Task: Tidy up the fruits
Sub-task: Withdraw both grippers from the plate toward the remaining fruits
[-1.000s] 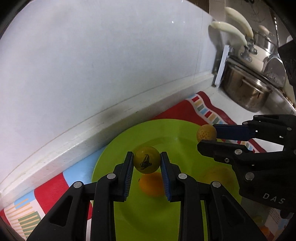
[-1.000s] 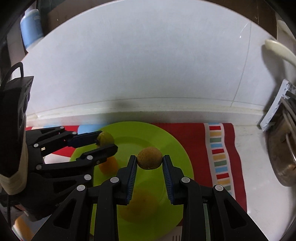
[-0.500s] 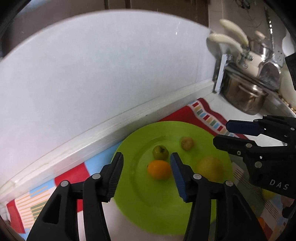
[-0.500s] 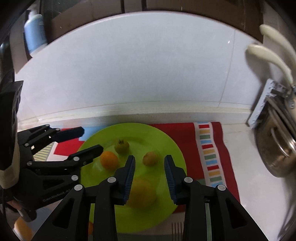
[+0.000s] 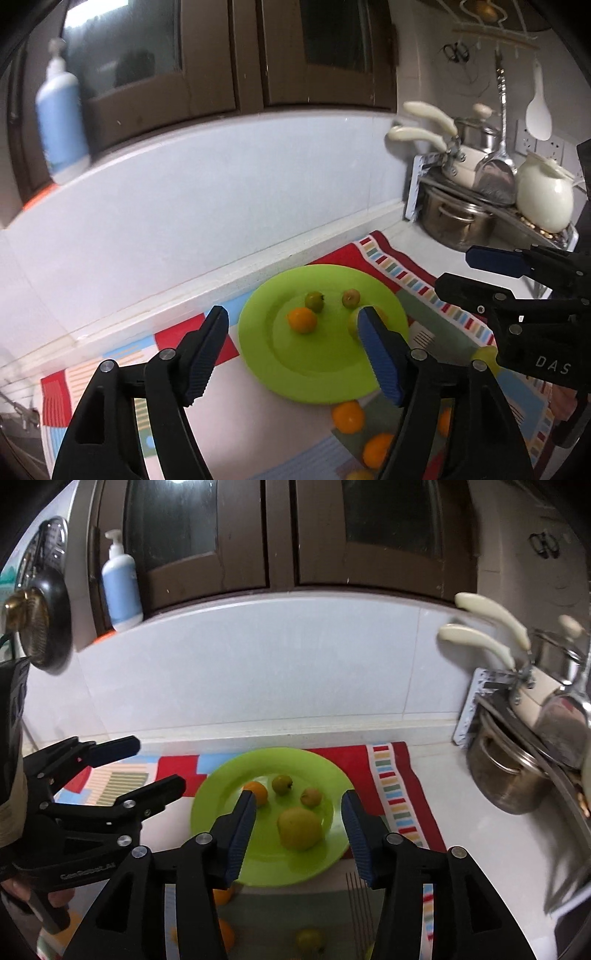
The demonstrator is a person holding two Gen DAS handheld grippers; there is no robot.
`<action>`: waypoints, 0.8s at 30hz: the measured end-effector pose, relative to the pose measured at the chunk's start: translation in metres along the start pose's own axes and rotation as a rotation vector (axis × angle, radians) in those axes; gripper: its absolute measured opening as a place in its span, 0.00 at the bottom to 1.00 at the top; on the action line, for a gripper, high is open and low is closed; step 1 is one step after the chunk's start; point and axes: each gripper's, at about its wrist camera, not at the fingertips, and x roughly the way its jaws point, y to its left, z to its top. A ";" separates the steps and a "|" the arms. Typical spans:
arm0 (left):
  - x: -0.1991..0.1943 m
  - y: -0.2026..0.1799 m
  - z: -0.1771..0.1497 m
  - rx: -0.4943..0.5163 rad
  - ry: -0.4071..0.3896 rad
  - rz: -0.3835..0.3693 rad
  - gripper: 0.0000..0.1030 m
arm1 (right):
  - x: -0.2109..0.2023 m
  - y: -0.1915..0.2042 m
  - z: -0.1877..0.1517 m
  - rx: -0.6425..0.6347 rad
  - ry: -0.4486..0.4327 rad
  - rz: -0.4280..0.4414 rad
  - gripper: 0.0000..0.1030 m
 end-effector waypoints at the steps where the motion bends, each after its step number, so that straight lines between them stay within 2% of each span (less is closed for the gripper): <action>1: -0.008 0.000 -0.002 0.000 -0.011 0.006 0.74 | -0.007 0.001 -0.002 0.004 -0.008 -0.002 0.54; 6: -0.038 -0.007 -0.014 -0.004 -0.033 0.035 0.78 | -0.036 0.007 -0.013 0.003 -0.038 -0.027 0.55; 8: -0.045 -0.010 -0.019 -0.004 -0.034 0.039 0.80 | -0.047 0.010 -0.019 -0.002 -0.047 -0.038 0.62; 13: -0.064 -0.016 -0.035 -0.002 -0.035 0.053 0.83 | -0.069 0.021 -0.036 -0.015 -0.064 -0.061 0.62; 24: -0.088 -0.029 -0.078 0.008 -0.013 0.056 0.87 | -0.089 0.023 -0.075 0.018 -0.025 -0.083 0.62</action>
